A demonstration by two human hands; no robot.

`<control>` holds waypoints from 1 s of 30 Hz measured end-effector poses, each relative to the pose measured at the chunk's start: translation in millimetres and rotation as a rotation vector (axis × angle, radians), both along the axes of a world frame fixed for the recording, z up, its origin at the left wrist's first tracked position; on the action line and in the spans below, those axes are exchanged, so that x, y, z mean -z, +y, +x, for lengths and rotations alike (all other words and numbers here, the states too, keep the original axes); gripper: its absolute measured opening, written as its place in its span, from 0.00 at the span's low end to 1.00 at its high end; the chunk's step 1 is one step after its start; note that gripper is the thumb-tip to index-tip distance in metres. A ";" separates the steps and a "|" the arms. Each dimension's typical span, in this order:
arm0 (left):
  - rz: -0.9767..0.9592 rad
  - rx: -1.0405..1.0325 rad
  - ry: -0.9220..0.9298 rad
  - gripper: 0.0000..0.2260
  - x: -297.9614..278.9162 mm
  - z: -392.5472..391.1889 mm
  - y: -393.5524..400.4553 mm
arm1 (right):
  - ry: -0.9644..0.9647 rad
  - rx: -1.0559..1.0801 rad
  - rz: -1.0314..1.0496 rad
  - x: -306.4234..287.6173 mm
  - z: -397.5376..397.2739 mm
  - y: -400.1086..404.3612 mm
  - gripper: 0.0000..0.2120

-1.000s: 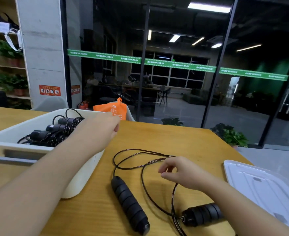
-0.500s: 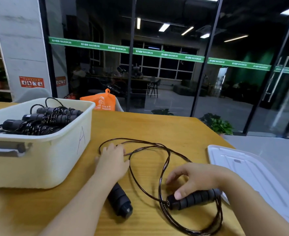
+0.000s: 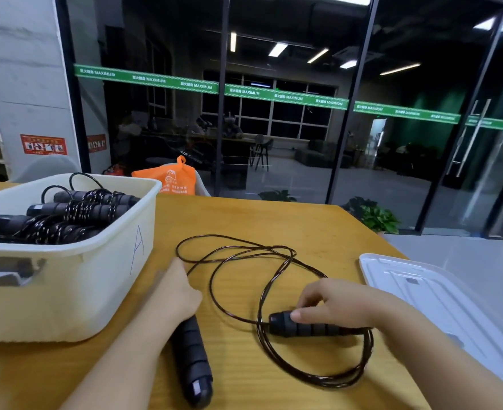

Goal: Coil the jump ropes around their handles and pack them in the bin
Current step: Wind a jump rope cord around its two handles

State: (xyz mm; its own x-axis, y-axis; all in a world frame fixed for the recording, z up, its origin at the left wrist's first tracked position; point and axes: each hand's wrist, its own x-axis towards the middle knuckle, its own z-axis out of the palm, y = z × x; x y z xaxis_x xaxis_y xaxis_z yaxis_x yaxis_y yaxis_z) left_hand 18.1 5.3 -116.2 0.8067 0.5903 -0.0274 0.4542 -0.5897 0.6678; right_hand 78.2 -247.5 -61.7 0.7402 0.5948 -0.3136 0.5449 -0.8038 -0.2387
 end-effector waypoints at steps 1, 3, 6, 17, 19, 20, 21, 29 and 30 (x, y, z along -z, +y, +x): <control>-0.052 0.004 -0.062 0.23 0.0 1.4 0.9 | -0.013 0.002 -0.015 2.8 -0.7 5.5 0.20; -0.180 -0.013 -0.210 0.25 -1.5 3.4 2.5 | -0.039 0.006 -0.049 6.6 -3.5 16.7 0.17; -0.422 -0.056 -0.441 0.21 -4.9 4.0 4.1 | -0.093 0.084 0.018 4.9 -2.5 31.1 0.15; -1.010 -0.040 -0.721 0.14 -16.3 4.8 -1.0 | -0.020 0.379 0.697 -13.0 18.2 50.1 0.22; -1.012 -0.002 -0.701 0.12 -17.3 3.2 -3.0 | -0.187 0.242 0.597 -10.2 18.6 47.9 0.25; -0.996 0.014 -0.677 0.11 -16.8 2.7 -4.4 | -0.212 0.194 0.607 -8.3 18.0 47.3 0.26; -0.977 0.023 -0.647 0.09 -16.0 2.2 -6.4 | -0.199 0.153 0.642 -6.0 16.7 47.2 0.26; -0.834 0.151 -0.515 0.15 -11.6 1.3 -15.9 | 0.255 0.186 0.881 12.4 7.9 58.6 0.18; -0.818 0.156 -0.527 0.15 -11.8 1.7 -16.1 | 0.434 0.202 0.947 12.3 5.0 61.0 0.16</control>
State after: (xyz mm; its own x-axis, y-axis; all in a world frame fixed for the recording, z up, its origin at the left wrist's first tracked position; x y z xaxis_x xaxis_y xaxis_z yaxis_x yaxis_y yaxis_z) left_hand 19.9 -10.8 -104.4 0.9000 0.4359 0.0054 -0.0625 0.1168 0.9912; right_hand 83.1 -186.5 -74.0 0.7882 0.6136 -0.0474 0.1399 -0.2537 -0.9571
